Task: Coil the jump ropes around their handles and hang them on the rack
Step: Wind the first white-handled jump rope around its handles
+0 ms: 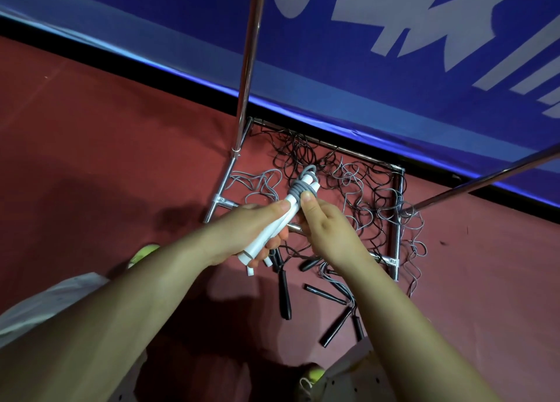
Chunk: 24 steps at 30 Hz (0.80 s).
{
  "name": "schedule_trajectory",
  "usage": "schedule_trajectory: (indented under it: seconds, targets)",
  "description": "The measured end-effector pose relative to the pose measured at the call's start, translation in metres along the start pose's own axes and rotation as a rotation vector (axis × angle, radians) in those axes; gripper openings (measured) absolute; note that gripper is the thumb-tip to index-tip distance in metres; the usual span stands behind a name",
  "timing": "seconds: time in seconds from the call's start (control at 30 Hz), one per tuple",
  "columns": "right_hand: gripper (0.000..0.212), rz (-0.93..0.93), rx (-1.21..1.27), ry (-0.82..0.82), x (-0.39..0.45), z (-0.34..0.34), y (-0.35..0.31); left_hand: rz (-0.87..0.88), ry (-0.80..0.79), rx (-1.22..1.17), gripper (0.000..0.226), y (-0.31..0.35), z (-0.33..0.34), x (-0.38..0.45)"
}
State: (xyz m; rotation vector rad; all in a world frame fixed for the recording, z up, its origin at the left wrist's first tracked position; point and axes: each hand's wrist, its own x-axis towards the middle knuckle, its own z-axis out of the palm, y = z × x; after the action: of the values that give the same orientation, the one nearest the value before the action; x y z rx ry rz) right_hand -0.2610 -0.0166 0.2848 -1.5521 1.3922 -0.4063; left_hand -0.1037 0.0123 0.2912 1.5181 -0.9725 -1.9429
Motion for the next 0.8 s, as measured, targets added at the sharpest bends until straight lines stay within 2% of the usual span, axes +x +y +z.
schedule_trajectory:
  seconds: [0.1,0.2,0.27,0.37,0.47,0.53,0.6,0.7,0.8]
  targets:
    - [0.061,0.081,-0.069,-0.024,-0.001,-0.002,0.001,0.01,0.077,0.114,0.046,-0.005,-0.003,0.003]
    - [0.079,0.106,-0.124,-0.052,-0.003,-0.003,0.001,0.095,0.203,0.441,0.061,-0.009,-0.009,0.009]
    - [0.08,0.081,-0.071,-0.108,-0.006,-0.003,0.002,0.132,0.27,0.651,0.071,-0.013,-0.012,0.01]
    - [0.078,0.14,0.113,-0.191,0.002,0.003,0.011,0.135,0.308,0.728,0.07,-0.017,-0.018,0.014]
    - [0.071,0.269,0.351,-0.139,0.012,0.01,0.009,0.15,0.336,0.825,0.063,-0.019,-0.02,0.014]
    - [0.077,0.228,0.184,-0.185,0.005,0.009,0.007,0.167,0.341,1.055,0.059,-0.02,-0.018,0.011]
    - [0.071,0.228,0.099,-0.175,-0.003,0.008,0.003,0.224,0.353,1.214,0.049,-0.021,-0.014,0.009]
    - [0.061,0.262,0.111,-0.094,-0.005,0.009,0.001,0.294,0.382,1.252,0.045,-0.025,-0.015,0.011]
    - [0.058,0.263,0.142,-0.039,-0.005,0.011,-0.004,0.253,0.333,1.137,0.045,-0.022,-0.017,0.011]
